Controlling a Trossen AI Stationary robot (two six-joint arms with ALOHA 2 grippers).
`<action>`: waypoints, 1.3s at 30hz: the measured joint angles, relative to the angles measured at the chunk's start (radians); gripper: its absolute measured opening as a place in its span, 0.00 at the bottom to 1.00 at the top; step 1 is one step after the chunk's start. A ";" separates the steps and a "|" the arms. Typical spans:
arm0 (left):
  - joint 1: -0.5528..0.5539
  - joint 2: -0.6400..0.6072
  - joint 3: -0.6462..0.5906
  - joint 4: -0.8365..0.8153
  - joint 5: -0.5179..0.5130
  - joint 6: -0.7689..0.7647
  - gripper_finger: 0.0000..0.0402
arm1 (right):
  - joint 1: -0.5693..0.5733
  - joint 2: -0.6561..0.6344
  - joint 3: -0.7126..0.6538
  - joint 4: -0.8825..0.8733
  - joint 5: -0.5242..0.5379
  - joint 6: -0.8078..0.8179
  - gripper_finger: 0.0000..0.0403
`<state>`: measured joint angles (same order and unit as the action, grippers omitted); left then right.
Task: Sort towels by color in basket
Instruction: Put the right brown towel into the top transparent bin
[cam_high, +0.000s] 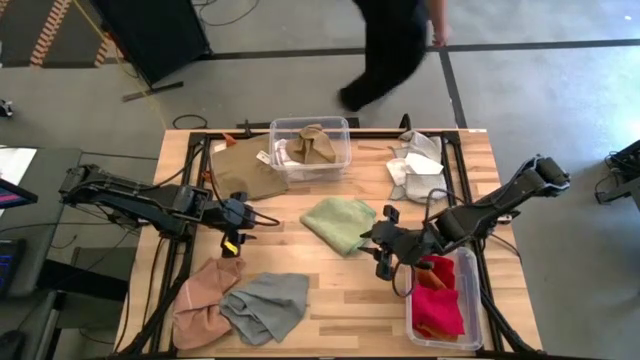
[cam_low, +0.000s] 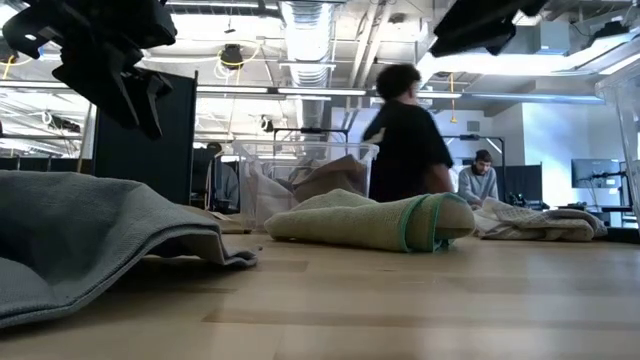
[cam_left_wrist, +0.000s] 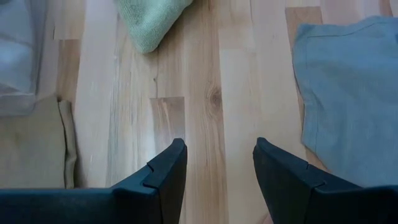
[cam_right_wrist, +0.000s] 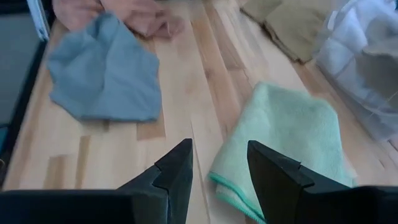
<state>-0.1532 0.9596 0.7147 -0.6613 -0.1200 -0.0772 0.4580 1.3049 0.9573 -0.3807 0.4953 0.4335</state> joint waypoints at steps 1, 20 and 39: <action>0.000 0.000 0.000 0.000 0.000 -0.003 0.44 | 0.000 0.011 0.000 -0.004 0.000 0.000 0.45; 0.000 0.000 0.000 0.029 0.000 -0.007 0.44 | 0.001 0.055 0.000 -0.012 -0.018 0.003 0.45; 0.000 0.000 0.000 0.027 0.000 -0.006 0.44 | 0.001 0.055 0.000 -0.010 -0.018 0.003 0.45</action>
<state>-0.1530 0.9596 0.7147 -0.6338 -0.1200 -0.0830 0.4587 1.3602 0.9573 -0.3905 0.4770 0.4362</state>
